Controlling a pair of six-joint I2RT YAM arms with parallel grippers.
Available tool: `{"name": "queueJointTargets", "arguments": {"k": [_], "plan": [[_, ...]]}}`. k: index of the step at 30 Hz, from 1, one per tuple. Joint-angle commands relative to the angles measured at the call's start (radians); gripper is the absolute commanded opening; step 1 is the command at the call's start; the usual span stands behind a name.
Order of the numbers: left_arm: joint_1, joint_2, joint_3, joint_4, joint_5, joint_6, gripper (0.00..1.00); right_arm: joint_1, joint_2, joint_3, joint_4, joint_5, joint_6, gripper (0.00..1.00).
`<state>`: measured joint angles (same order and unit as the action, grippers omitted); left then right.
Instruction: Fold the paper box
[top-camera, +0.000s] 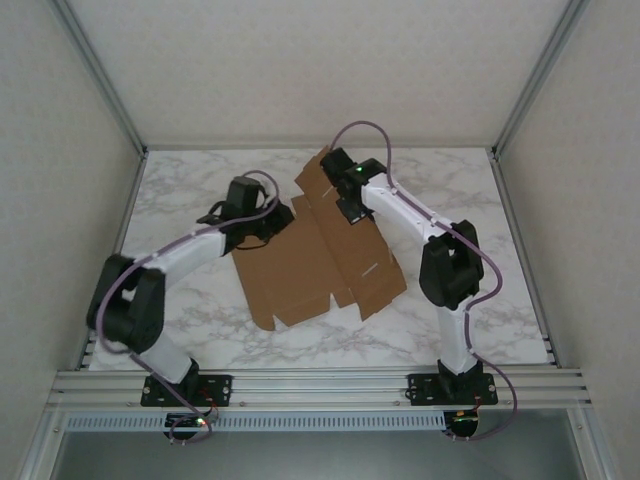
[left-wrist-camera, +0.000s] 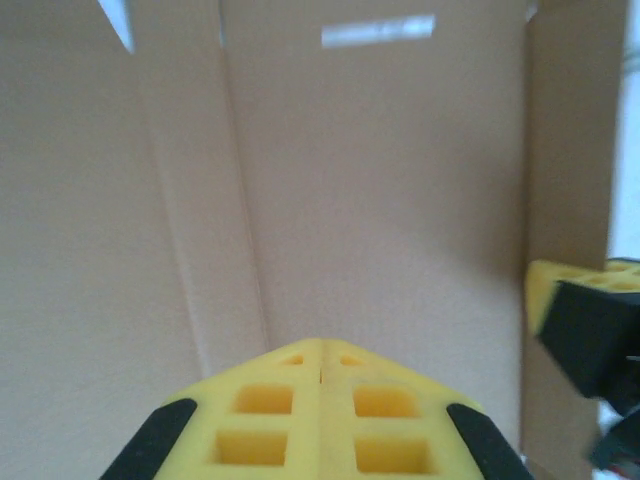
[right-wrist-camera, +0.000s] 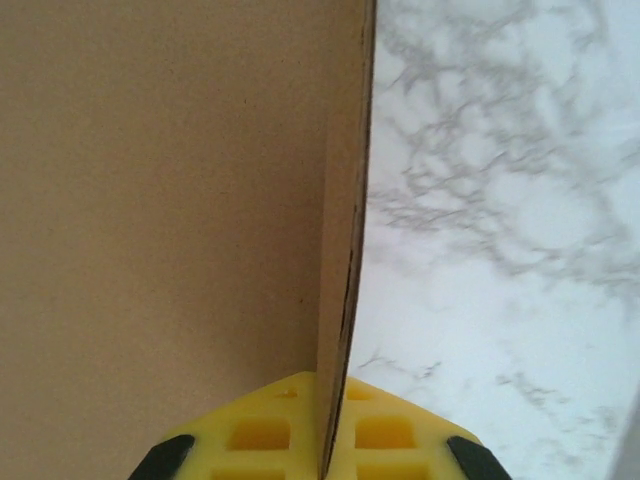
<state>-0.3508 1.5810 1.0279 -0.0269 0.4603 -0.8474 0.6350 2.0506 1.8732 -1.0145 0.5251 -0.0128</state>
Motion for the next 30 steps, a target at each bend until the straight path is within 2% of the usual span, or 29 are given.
{"name": "queueJointTargets", "arguments": {"k": [1,4,8,10,13,18,21,24,27,30], "plan": [[0.056,-0.145,-0.069,-0.091,-0.178,-0.007,0.07,0.065,0.060,0.047,0.035,0.377,-0.169,0.00],[0.087,-0.270,-0.112,-0.133,-0.322,-0.028,0.09,0.128,0.091,0.018,0.184,0.514,-0.329,0.02],[0.106,-0.417,-0.141,-0.191,-0.504,-0.035,0.11,0.193,0.125,0.024,0.314,0.585,-0.480,0.06],[0.114,-0.472,-0.147,-0.214,-0.556,-0.028,0.12,0.211,0.126,0.035,0.375,0.601,-0.545,0.07],[0.124,-0.524,-0.148,-0.219,-0.566,-0.003,0.14,0.230,0.113,0.078,0.429,0.599,-0.606,0.08],[0.134,-0.512,-0.150,-0.189,-0.476,0.030,0.17,0.270,0.080,-0.002,0.579,0.582,-0.722,0.09],[0.147,-0.492,-0.184,-0.122,-0.367,0.029,0.19,0.271,0.065,-0.016,0.512,0.528,-0.619,0.10],[0.156,-0.452,-0.198,-0.048,-0.209,0.009,0.25,0.262,0.028,0.020,0.372,0.399,-0.442,0.14],[0.156,-0.409,-0.218,0.083,-0.038,-0.050,0.34,0.259,-0.029,-0.031,0.407,0.309,-0.408,0.14],[0.152,-0.354,-0.193,0.169,0.055,-0.129,0.38,0.258,-0.059,-0.077,0.461,0.296,-0.414,0.13]]}}
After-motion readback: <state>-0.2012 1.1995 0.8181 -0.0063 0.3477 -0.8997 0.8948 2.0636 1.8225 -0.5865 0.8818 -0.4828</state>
